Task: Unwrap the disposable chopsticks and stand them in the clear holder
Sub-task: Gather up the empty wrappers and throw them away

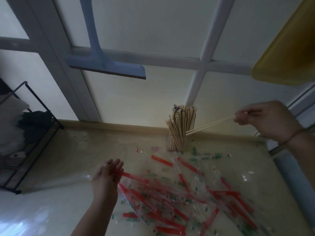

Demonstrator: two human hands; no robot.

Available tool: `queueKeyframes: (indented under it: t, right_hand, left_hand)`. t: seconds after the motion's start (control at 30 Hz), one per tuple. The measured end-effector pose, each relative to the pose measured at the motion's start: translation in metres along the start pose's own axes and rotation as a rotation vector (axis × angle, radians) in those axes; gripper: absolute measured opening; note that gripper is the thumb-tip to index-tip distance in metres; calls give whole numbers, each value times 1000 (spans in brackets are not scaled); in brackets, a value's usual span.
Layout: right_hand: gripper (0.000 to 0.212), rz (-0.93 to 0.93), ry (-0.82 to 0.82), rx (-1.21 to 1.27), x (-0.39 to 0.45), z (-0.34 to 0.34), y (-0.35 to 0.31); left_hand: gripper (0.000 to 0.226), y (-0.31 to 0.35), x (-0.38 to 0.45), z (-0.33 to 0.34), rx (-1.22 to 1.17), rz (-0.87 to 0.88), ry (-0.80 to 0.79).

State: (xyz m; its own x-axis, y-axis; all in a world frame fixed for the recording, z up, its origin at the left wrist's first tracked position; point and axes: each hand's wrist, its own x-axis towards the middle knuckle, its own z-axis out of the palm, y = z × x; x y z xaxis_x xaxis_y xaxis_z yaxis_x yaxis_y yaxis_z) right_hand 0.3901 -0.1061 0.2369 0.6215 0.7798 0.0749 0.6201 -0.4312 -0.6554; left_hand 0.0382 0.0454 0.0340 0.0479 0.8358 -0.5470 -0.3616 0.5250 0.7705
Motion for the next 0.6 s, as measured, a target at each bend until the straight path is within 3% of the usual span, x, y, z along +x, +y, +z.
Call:
queueKeyframes:
  t: [0.1,0.27,0.37,0.47,0.6]
  right_hand:
    - [13,-94,-43,-335,49,26,-19]
    - [14,21,-208,-575,88,88,-26]
    - [10,31,-240,-695,96,128,-22]
    - [21,20,-221,-760,94,159,-5]
    - [22,1,-216,-546,84,158,9]
  left_hand:
    - [23,-14,-6,1,94,-23,-23]
    - [21,-20,-14,-8,328,29,-59]
    - [25,-22,-15,-16,740,209,-83]
    - [41,-21,-14,-28,1153,328,-130]
    - [66,-10,-13,-37,1668,317,-291]
